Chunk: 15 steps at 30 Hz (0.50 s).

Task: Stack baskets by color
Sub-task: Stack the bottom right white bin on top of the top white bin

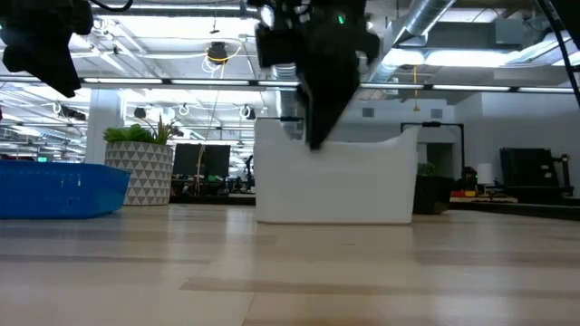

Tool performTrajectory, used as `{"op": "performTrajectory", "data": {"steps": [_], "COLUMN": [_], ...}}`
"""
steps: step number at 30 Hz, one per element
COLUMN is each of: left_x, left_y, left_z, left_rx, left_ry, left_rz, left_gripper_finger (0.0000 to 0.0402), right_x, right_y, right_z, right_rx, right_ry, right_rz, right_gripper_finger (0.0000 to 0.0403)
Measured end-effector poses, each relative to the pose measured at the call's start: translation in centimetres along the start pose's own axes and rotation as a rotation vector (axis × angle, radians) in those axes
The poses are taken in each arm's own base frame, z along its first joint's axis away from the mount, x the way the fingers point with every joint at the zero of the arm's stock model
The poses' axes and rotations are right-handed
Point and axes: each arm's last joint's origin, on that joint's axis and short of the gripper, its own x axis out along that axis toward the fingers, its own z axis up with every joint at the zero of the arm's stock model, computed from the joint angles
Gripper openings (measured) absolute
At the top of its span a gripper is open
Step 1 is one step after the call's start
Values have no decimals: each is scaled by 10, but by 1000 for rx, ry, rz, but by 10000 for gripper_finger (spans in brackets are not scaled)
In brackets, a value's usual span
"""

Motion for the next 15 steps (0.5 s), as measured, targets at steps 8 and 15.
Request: {"op": "performTrajectory", "data": {"steps": [8,15], "left_x": [0,0], "left_y": [0,0], "left_z": [0,0], "left_rx": [0,0], "left_ry": [1,1], "left_rz": [-1,-1], "left_gripper_finger": [150,150], "right_x": [-39,-42], "right_y": [-2,-8], "right_z": [15,36], "right_rx": [4,26], "right_ry": [-73,-261], "right_rz": [-72,-78], "right_gripper_finger": [191,178]}}
